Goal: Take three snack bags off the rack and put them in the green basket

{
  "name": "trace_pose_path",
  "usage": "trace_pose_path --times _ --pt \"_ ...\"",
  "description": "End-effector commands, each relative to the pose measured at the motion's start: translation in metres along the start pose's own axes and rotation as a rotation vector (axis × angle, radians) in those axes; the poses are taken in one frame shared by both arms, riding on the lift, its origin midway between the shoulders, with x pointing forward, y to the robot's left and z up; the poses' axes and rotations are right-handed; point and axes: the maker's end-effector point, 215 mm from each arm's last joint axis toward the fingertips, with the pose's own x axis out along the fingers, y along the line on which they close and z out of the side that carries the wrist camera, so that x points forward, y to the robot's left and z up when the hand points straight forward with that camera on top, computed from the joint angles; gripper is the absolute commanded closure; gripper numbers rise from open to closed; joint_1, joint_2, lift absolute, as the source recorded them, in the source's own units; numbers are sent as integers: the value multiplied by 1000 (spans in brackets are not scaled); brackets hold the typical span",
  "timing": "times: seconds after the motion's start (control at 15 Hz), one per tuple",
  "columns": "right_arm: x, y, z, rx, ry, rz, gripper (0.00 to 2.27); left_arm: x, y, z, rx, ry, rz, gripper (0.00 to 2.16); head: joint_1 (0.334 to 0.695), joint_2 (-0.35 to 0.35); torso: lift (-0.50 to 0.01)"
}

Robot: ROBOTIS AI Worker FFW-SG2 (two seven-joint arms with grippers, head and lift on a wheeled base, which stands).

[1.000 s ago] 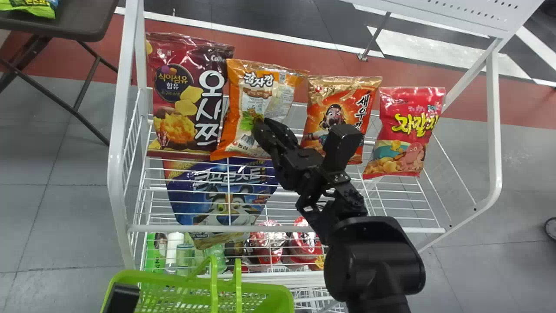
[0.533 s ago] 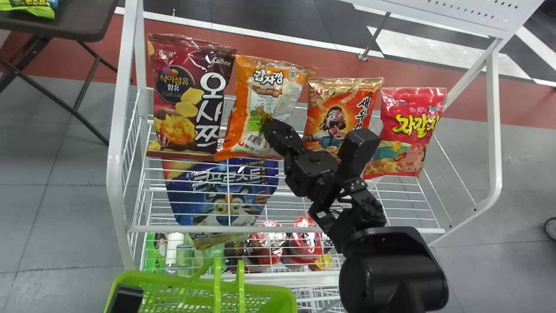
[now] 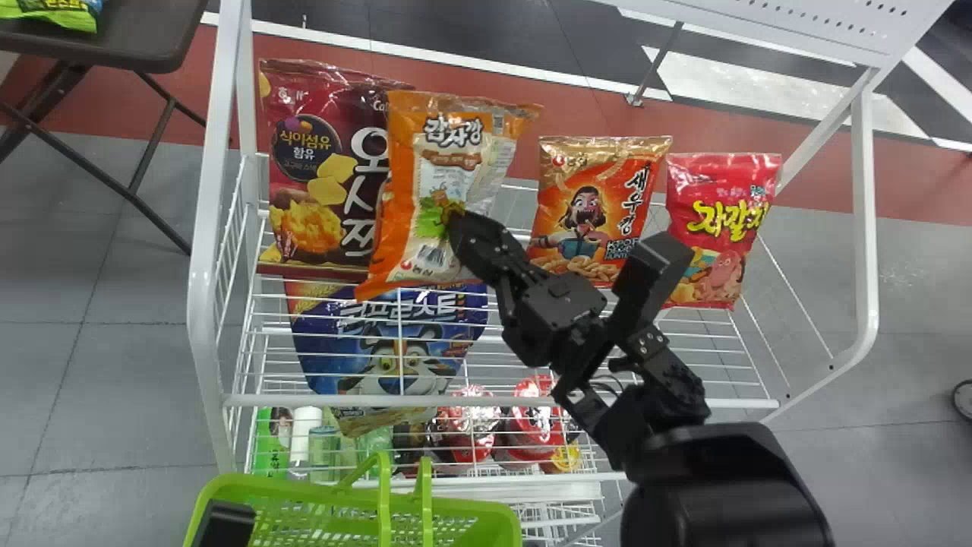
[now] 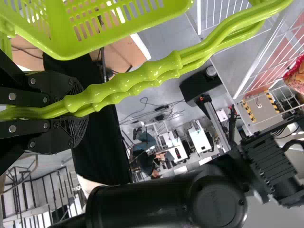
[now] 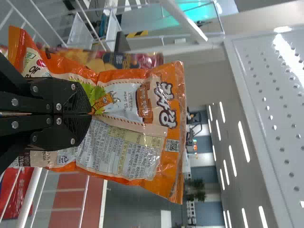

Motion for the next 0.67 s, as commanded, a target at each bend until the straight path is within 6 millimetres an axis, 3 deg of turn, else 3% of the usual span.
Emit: trace_pose_path --times 0.0,0.13,0.27,0.6 --pt "-29 27 2 13 24 36 2219 -2 3 1 -2 -5 7 1278 695 -350 -26" --pt "-58 38 4 11 51 45 2219 -5 4 4 -4 -14 9 1278 695 -350 -26" --pt "-86 38 -7 61 136 52 2219 -6 3 8 -2 -26 3 1278 695 -350 -26" --pt "-155 17 -58 267 390 35 2219 -14 10 22 16 -84 23 1278 695 -350 -26"
